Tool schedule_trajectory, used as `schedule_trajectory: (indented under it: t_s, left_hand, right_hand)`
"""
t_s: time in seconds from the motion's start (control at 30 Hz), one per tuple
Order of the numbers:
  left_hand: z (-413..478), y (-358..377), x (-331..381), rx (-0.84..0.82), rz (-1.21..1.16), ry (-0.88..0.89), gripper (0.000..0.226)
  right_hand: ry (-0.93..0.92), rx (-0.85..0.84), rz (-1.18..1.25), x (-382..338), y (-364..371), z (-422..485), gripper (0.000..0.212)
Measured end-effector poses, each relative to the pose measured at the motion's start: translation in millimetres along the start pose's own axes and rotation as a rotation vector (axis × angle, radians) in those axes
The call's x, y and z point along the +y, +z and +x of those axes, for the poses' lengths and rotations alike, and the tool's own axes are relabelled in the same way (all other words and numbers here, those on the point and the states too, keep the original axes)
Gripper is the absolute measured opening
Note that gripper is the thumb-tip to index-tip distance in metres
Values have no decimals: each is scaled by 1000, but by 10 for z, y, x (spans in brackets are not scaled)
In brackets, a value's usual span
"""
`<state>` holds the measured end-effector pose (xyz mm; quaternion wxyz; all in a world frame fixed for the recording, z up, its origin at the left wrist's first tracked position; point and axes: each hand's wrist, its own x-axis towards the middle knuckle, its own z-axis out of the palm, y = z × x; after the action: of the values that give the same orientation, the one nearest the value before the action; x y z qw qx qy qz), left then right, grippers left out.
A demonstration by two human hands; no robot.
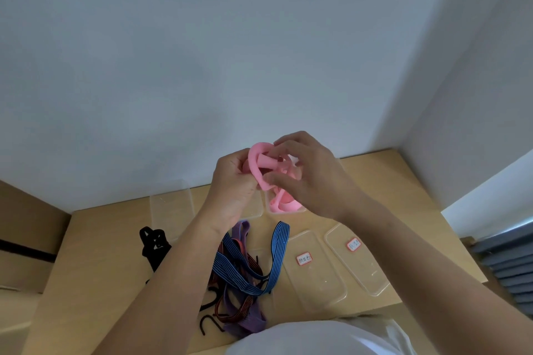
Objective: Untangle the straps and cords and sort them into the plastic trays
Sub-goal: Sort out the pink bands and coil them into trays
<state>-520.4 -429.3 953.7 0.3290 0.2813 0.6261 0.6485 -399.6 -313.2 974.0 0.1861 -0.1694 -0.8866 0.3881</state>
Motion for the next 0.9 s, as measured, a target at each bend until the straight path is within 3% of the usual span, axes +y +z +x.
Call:
schedule_trajectory:
  t_s: [0.1, 0.17, 0.37, 0.53, 0.9]
  left_hand:
    - [2, -64, 12, -42, 41, -20, 39]
    - [8, -86, 11, -61, 41, -28, 41]
    - [38, -95, 115, -235, -441, -246, 40]
    - [149, 140, 113, -24, -291, -169, 38]
    - [139, 57, -37, -113, -407, -224, 48]
  right_hand:
    - [85, -3, 115, 8, -17, 82, 16]
    - [69, -21, 66, 24, -11, 122, 15]
    - [-42, 73, -95, 166, -29, 245, 14]
    - [-92, 57, -201, 219, -40, 266, 10]
    - [167, 42, -3, 212, -81, 192, 19]
